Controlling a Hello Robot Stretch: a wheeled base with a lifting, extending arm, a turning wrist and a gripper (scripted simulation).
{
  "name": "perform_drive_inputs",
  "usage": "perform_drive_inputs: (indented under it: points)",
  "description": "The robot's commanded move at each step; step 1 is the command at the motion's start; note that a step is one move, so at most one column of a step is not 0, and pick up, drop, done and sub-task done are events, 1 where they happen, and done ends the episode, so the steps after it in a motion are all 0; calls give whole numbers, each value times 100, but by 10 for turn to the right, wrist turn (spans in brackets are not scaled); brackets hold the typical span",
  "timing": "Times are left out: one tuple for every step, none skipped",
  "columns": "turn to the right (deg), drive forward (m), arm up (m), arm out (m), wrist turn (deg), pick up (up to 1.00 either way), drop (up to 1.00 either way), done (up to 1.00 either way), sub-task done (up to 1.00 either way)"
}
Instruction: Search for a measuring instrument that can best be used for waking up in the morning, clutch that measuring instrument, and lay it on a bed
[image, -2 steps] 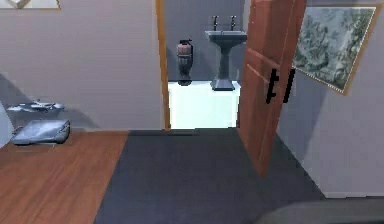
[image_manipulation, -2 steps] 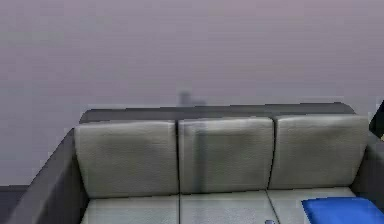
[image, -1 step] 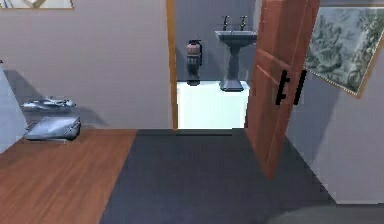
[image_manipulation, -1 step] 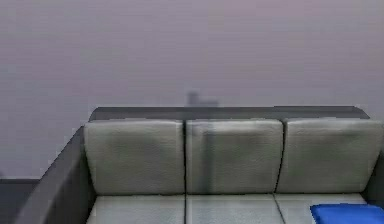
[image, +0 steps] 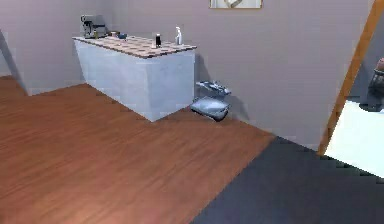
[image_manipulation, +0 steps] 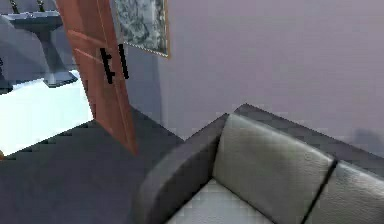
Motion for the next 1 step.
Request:
perform_drive_inputs:
  points:
    - [-450, 0, 0, 0, 0, 0, 0, 0, 0]
